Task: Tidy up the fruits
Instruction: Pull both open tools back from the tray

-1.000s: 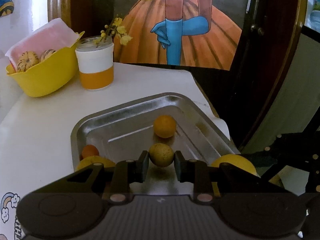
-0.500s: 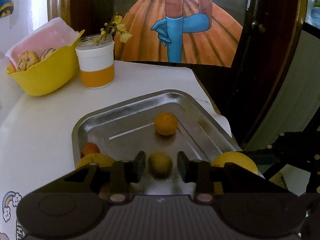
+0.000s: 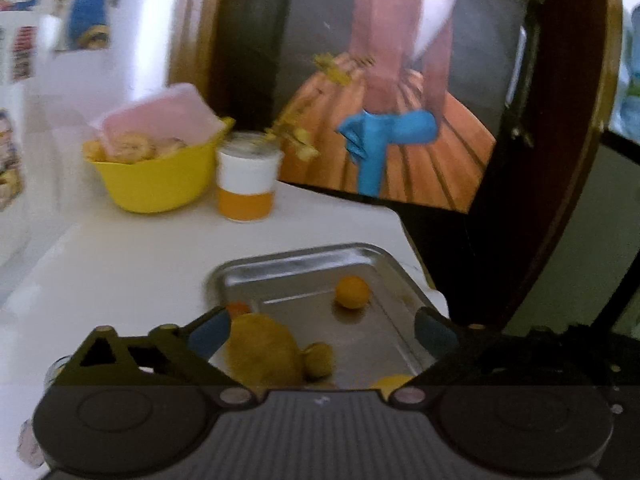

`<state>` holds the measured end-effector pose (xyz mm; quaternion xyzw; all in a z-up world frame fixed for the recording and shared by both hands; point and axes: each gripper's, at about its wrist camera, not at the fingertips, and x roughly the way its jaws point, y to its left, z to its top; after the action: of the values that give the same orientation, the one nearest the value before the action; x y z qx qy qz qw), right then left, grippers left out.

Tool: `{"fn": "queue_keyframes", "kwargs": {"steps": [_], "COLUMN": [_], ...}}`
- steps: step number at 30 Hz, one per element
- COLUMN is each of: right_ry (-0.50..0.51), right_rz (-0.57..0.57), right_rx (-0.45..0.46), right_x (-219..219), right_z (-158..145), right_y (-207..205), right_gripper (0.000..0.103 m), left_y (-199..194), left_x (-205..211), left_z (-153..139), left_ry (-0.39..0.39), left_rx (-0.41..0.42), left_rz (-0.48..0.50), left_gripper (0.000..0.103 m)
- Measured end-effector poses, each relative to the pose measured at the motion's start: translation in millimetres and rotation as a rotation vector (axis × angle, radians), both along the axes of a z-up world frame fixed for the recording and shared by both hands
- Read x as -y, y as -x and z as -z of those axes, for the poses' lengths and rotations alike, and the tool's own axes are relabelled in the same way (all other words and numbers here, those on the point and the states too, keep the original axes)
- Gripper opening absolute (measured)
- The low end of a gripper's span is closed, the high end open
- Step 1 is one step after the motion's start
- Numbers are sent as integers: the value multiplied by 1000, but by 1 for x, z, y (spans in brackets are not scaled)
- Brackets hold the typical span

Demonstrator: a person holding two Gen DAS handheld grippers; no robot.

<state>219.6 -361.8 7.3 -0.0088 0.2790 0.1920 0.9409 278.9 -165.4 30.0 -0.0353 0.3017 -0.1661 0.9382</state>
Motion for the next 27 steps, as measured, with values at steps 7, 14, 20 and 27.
{"fn": "queue_keyframes", "kwargs": {"steps": [7,14,20,27], "right_ry": [-58,-65,-71,-51], "right_rz": [101,171,193,250], "right_rx": [35,32,41,53], "right_x": [-13,-36,-64,-92], "right_z": [-13,-17,-20,-17], "right_y": [43,84,125,163], "right_gripper": [102,102,102,102], "left_y": [42,95,143,192], "left_x": [-40,-81,-114,-141], "left_z": [-6,-6,5,16], "left_ry": [13,1,2,6], "left_rx": [21,40,45,38], "left_rz": [-83,-173,-227,-258], "left_gripper": [102,102,102,102]}}
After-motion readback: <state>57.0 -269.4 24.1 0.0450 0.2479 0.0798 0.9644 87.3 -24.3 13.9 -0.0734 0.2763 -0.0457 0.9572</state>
